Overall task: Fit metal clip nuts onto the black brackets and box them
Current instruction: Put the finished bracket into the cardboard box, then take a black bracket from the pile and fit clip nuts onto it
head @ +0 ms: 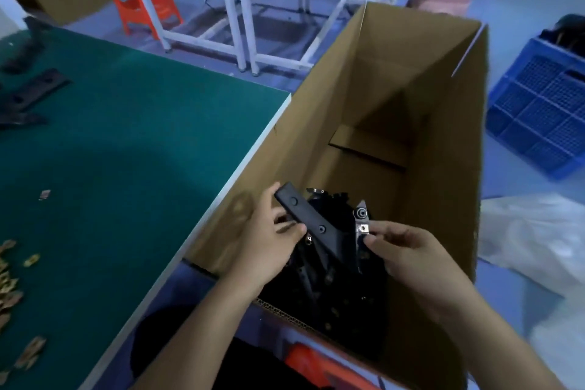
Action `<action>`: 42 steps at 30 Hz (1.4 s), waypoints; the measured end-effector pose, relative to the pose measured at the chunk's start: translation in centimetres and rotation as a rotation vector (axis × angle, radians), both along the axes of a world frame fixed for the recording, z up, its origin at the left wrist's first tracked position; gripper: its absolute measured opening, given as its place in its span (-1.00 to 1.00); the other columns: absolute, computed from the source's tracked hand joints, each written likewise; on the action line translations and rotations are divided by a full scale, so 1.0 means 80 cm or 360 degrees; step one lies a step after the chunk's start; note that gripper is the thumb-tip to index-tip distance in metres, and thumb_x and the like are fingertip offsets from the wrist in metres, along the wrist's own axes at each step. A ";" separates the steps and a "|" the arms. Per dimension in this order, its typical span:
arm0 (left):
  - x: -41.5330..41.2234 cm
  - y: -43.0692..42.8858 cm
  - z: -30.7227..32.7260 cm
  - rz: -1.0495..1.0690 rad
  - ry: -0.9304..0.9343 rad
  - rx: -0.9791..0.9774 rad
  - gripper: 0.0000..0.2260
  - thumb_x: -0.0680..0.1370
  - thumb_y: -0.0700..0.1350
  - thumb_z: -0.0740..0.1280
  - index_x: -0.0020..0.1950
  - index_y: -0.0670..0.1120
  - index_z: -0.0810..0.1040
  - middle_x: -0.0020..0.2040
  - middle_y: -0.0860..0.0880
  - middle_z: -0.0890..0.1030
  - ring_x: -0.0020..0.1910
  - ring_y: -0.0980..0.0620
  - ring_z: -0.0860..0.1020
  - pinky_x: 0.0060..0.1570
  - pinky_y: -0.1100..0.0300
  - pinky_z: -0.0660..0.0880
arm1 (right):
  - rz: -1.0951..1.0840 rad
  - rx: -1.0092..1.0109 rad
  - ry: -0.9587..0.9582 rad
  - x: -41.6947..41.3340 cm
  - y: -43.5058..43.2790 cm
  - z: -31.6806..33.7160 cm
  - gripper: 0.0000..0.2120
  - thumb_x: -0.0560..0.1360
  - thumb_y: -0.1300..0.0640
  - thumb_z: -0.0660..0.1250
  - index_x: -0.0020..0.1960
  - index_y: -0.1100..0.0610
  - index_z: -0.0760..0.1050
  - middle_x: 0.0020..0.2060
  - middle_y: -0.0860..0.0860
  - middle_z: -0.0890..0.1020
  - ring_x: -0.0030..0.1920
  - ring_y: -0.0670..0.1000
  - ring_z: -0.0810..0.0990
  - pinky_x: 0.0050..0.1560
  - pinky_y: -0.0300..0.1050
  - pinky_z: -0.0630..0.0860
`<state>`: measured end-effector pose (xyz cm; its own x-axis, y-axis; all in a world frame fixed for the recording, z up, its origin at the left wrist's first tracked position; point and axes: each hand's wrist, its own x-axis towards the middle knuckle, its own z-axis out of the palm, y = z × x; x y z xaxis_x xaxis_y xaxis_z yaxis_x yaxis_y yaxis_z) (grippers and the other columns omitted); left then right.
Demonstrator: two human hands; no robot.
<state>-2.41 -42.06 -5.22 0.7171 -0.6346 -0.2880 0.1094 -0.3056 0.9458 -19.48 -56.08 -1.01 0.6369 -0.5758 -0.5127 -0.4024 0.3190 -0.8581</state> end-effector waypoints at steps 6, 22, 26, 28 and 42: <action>0.014 0.016 -0.022 -0.0097 0.0009 0.0333 -0.32 0.61 -0.18 0.39 0.63 0.11 0.14 0.56 0.02 0.33 0.43 0.16 0.39 0.21 0.23 0.37 | 0.0006 -0.0195 0.0292 -0.011 0.005 -0.039 -0.62 0.59 0.09 0.39 0.40 0.01 0.51 0.09 0.01 0.60 0.08 -0.06 0.60 -0.01 -0.15 0.48; 0.029 0.156 0.128 0.0249 -0.0460 -0.0195 -0.74 0.61 -0.24 0.35 0.23 0.05 0.61 0.11 0.16 0.67 0.12 0.23 0.63 0.13 0.34 0.51 | 0.0667 -0.0563 -0.0469 0.166 0.150 0.065 -0.75 0.52 0.31 0.41 0.00 -0.03 0.70 -0.20 0.00 0.72 -0.18 -0.04 0.68 -0.25 -0.48 0.48; 0.059 0.236 0.154 0.0754 -0.0663 -0.0284 -0.76 0.61 -0.33 0.33 0.12 0.00 0.61 0.01 0.14 0.69 0.05 0.19 0.66 0.04 0.38 0.52 | 0.1009 -0.0835 -0.0817 0.244 0.244 0.085 -0.72 0.51 0.28 0.38 -0.03 -0.11 0.66 -0.22 -0.07 0.67 -0.20 0.11 0.60 -0.29 -0.40 0.39; 0.073 0.282 0.155 0.0999 -0.0813 -0.0223 -0.74 0.61 -0.32 0.34 0.09 0.04 0.62 -0.01 0.17 0.68 0.05 0.21 0.64 0.02 0.40 0.50 | 0.1184 -0.0853 -0.0904 0.279 0.292 0.086 -0.78 0.53 0.21 0.36 0.02 -0.10 0.65 -0.13 -0.14 0.68 -0.12 -0.05 0.64 -0.10 -0.31 0.50; 0.146 0.505 0.053 0.1617 -0.1116 0.1153 -0.78 0.59 0.00 0.38 0.23 0.08 0.59 0.24 0.05 0.56 0.25 -0.03 0.43 0.16 0.00 0.33 | 0.1826 -0.1525 -0.0597 0.472 0.517 0.033 -0.62 0.60 -0.02 0.32 0.40 -0.01 0.47 0.26 0.00 0.52 -0.18 -0.15 0.50 -0.22 -0.24 0.40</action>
